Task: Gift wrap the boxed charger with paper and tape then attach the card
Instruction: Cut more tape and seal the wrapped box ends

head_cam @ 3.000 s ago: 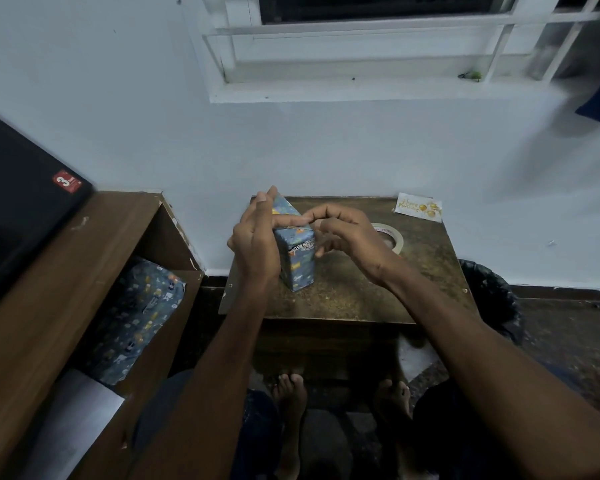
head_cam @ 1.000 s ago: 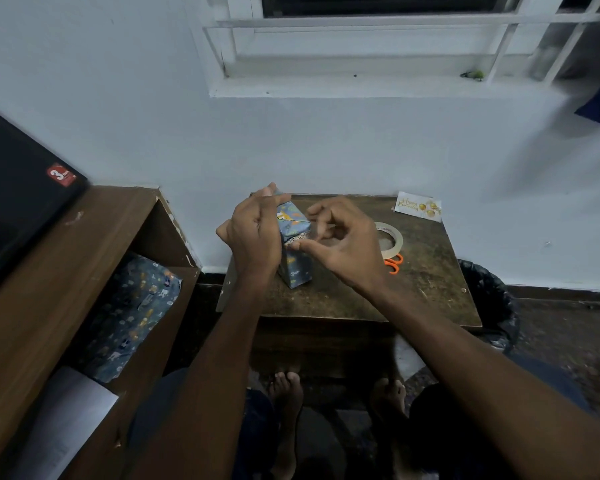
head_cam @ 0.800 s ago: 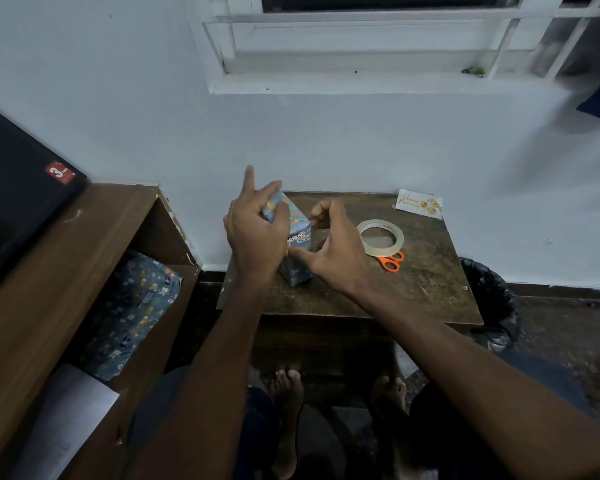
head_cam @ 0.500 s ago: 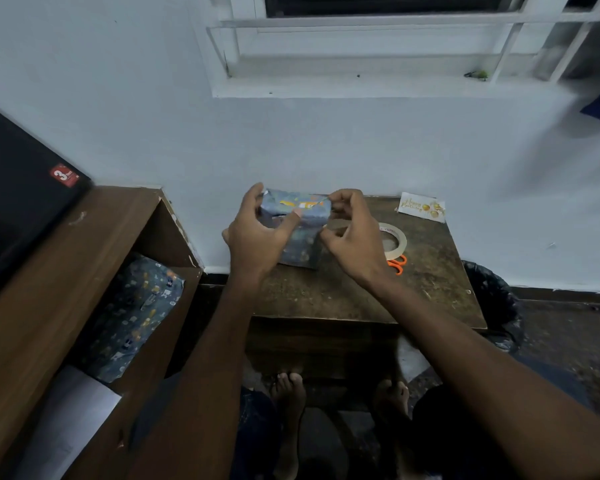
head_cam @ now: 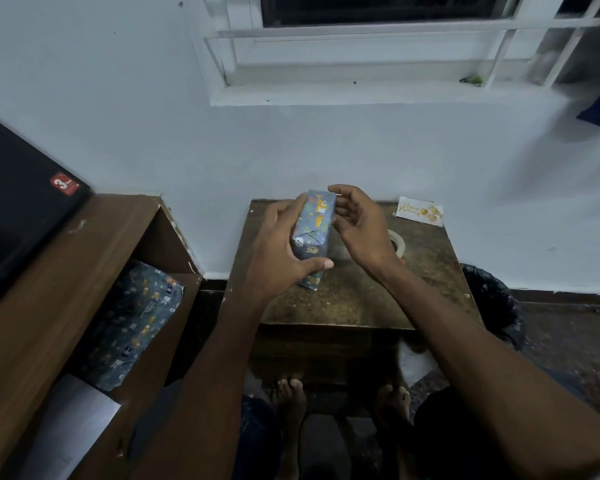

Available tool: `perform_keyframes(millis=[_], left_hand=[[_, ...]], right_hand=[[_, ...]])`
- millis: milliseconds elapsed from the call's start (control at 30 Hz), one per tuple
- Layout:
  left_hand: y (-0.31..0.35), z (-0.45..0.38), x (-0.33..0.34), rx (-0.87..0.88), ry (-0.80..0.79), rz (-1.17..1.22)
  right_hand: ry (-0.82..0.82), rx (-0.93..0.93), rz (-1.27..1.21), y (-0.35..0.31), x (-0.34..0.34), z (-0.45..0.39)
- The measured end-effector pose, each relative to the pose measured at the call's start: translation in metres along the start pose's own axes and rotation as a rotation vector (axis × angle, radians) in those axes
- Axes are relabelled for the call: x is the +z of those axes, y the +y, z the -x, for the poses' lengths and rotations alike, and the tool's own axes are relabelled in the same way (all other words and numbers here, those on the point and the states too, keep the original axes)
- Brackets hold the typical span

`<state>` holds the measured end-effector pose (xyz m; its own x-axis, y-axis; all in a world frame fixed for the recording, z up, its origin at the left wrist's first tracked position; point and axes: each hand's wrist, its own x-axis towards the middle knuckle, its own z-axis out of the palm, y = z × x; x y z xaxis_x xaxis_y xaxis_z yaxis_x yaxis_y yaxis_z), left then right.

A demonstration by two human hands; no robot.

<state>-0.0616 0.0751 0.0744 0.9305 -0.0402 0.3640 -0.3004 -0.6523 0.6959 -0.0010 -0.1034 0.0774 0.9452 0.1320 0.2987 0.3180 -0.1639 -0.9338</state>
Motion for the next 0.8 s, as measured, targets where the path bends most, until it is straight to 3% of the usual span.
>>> perform_keyframes(millis=[100, 267, 367, 600, 800], left_hand=[[0.005, -0.004, 0.001, 0.134, -0.01, -0.171], [0.017, -0.014, 0.009, 0.07, 0.053, -0.172], [0.022, -0.021, 0.015, 0.053, 0.081, -0.248], [0.021, -0.027, 0.024, 0.095, 0.106, -0.36], [0.031, -0.031, 0.016, 0.086, 0.161, -0.246]], right_hand=[[-0.066, 0.083, 0.101, 0.007, -0.011, -0.003], [-0.183, 0.135, 0.901, 0.023, -0.051, -0.008], [-0.358, 0.29, 1.119, 0.031, -0.065, -0.002], [-0.355, 0.157, 1.169, 0.028, -0.059, 0.006], [-0.109, 0.114, 0.864, 0.008, -0.086, -0.005]])
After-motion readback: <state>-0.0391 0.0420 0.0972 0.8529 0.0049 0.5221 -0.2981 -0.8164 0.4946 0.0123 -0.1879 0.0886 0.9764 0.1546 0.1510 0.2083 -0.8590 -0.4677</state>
